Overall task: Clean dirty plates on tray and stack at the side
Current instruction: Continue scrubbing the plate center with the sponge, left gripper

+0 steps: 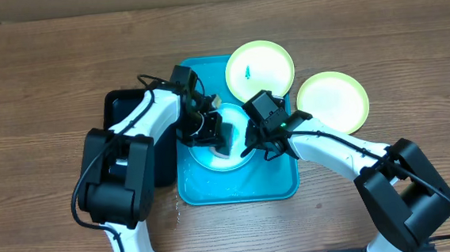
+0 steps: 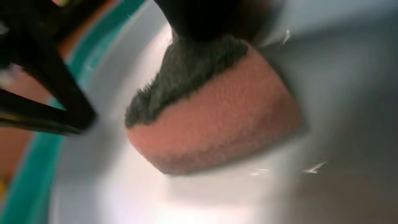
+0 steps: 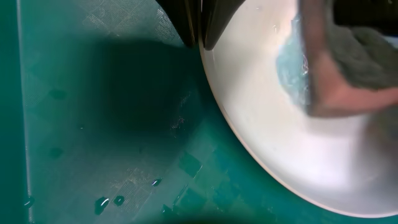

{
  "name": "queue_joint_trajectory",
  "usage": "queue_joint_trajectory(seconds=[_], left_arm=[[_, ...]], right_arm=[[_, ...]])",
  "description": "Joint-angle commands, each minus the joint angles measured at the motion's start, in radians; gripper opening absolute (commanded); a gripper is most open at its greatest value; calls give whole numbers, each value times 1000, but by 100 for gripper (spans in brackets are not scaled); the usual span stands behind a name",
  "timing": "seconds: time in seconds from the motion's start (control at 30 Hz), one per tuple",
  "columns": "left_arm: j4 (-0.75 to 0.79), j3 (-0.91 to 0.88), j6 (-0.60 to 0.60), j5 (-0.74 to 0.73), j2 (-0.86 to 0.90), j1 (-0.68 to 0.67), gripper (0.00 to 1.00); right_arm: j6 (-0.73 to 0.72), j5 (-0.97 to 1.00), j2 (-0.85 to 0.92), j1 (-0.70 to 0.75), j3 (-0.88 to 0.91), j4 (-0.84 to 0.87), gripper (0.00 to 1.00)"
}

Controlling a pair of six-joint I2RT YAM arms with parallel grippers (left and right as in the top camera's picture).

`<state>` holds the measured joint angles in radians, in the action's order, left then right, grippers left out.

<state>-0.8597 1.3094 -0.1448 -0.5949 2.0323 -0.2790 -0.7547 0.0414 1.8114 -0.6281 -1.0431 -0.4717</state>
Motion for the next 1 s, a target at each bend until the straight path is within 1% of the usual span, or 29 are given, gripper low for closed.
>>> queue_joint_trajectory(seconds=[0.0, 0.17, 0.23, 0.33, 0.4, 0.6, 0.67, 0.73, 0.87, 0.97], left_arm=[[-28, 46, 45, -193, 26, -2, 4], [-158, 204, 79, -184, 20, 10, 4], [-201, 260, 79, -152, 10, 10, 4], [-241, 325, 74, -58, -8, 7, 4], [-254, 346, 44, 48, -15, 1, 4], [-265, 322, -45, 369, -9, -25, 4], [-250, 300, -66, 426, -9, -31, 4], [-218, 264, -73, 452, -9, -37, 4], [-153, 178, -74, 449, -9, -45, 4], [-74, 90, -93, 449, -8, -47, 5]], right_arm=[[0, -21, 14, -6, -3, 10, 4], [0, -21, 14, -6, -3, 7, 4], [0, -21, 14, -6, -3, 7, 4], [0, -21, 14, -6, -3, 7, 4], [0, -21, 14, -6, -3, 7, 4], [0, -21, 14, -6, -3, 7, 4], [0, -21, 14, -6, -3, 7, 4], [0, -21, 14, -6, -3, 7, 4], [0, -21, 14, -6, -3, 7, 4], [0, -21, 14, -6, -3, 8, 4]])
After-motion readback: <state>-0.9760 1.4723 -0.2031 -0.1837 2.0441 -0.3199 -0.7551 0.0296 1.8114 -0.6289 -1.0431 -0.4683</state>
